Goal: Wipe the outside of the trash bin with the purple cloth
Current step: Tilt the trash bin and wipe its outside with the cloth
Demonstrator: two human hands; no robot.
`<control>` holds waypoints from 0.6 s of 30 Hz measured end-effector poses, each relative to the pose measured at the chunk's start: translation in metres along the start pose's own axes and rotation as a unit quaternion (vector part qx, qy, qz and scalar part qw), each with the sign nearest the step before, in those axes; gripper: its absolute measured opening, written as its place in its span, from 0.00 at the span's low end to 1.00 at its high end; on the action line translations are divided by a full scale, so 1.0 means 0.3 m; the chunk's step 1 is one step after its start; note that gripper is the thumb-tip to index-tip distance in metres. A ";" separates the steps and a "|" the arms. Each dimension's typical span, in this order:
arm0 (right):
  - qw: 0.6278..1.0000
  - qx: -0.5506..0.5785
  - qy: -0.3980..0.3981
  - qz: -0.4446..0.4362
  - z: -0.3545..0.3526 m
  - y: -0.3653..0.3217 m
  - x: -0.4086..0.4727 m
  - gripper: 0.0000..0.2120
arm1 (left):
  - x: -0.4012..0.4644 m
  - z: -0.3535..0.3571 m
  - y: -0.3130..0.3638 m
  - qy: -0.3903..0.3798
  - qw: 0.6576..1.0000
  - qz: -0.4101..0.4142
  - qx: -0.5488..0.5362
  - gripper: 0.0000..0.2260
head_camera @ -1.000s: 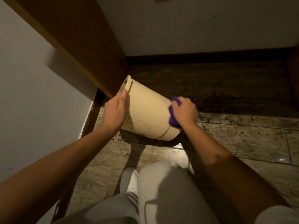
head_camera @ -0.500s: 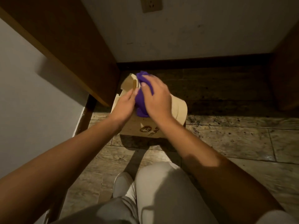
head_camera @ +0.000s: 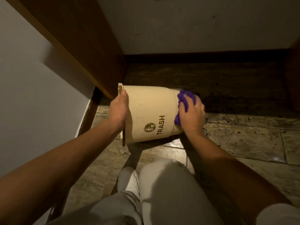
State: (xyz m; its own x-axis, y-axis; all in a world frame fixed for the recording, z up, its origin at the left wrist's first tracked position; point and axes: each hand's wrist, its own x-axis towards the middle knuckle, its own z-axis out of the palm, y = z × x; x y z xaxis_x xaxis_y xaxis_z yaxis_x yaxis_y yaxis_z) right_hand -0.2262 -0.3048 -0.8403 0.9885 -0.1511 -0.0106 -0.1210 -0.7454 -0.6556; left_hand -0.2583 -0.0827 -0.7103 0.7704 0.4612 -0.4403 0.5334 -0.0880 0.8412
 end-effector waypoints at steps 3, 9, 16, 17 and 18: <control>1.000 -0.007 -0.002 -0.005 -0.065 0.021 0.055 0.19 | -0.003 0.007 0.027 -0.017 1.000 -0.016 0.002 0.25; 0.977 0.147 0.028 -0.153 -0.125 -0.371 0.037 0.19 | -0.008 0.025 0.063 -0.172 0.984 -0.013 -0.033 0.21; 0.992 0.040 0.013 -0.116 0.051 -0.289 -0.090 0.21 | -0.011 0.008 0.007 -0.129 0.991 -0.017 -0.023 0.18; 0.996 0.034 0.018 -0.083 0.064 -0.240 -0.073 0.21 | -0.002 -0.004 0.001 -0.118 0.993 -0.020 -0.020 0.17; 0.998 0.031 0.017 -0.043 0.075 -0.190 -0.055 0.21 | 0.005 -0.010 -0.003 -0.102 0.994 -0.022 -0.019 0.17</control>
State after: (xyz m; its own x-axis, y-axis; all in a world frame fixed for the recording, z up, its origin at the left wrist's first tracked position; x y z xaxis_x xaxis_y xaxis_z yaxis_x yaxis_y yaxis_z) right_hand -0.2336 -0.2453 -0.8197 0.9911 -0.1107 0.0737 -0.0279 -0.7148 -0.6988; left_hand -0.2587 -0.0794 -0.7109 0.8036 0.2749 -0.5279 0.5572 -0.0358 0.8296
